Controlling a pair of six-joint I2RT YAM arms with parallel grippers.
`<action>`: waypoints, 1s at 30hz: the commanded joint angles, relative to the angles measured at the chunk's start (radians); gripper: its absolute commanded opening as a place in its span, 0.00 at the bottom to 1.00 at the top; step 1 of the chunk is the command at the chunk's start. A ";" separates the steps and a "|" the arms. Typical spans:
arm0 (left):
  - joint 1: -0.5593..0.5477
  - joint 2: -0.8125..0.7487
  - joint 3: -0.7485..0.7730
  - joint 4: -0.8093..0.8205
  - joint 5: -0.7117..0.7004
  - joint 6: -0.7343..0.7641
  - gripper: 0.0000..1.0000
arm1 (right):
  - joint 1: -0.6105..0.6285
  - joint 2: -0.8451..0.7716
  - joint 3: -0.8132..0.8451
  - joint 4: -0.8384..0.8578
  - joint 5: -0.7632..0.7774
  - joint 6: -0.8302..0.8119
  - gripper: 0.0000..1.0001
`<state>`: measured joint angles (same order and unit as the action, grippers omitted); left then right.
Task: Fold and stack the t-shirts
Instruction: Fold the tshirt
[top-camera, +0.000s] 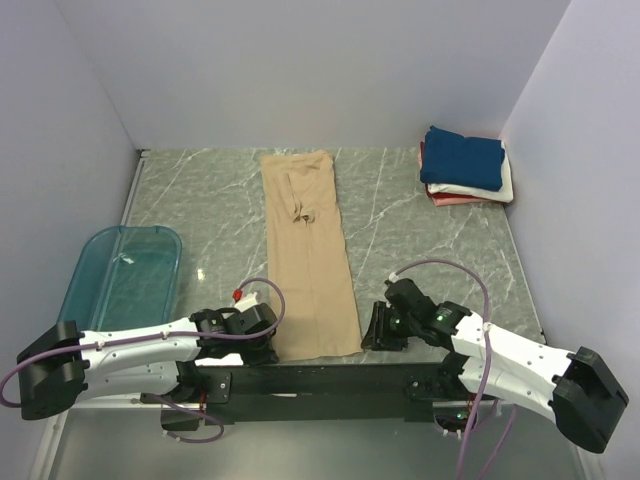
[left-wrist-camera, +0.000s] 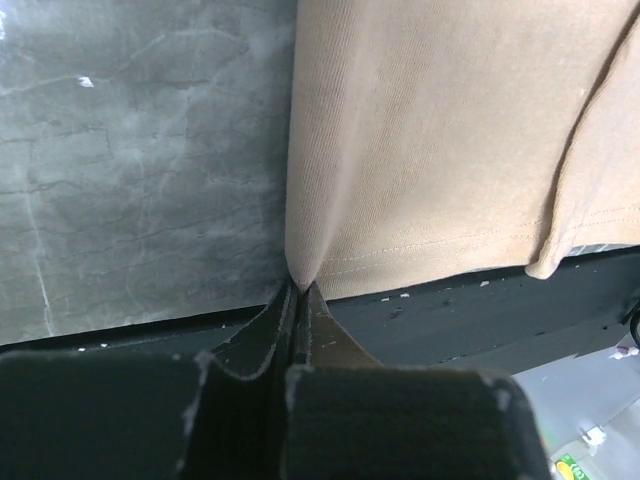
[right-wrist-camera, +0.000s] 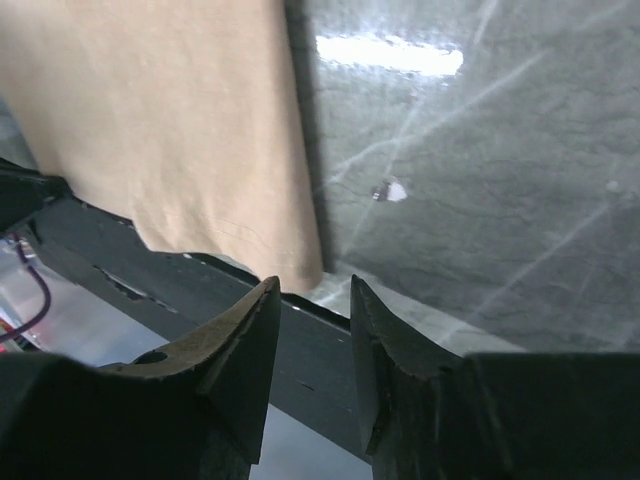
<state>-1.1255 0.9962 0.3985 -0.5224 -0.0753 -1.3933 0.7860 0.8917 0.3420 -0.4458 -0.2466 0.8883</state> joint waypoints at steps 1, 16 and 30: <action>-0.003 -0.004 -0.021 -0.005 0.014 -0.007 0.01 | 0.015 0.006 0.017 0.070 0.030 0.038 0.42; -0.008 -0.027 -0.035 0.001 0.028 -0.023 0.01 | 0.104 0.108 -0.015 0.139 0.052 0.098 0.31; -0.092 -0.059 -0.001 -0.031 0.031 -0.010 0.01 | 0.212 -0.017 -0.044 0.087 0.073 0.145 0.00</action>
<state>-1.1809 0.9535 0.3752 -0.5087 -0.0551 -1.3998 0.9421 0.9260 0.3187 -0.3428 -0.2047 0.9924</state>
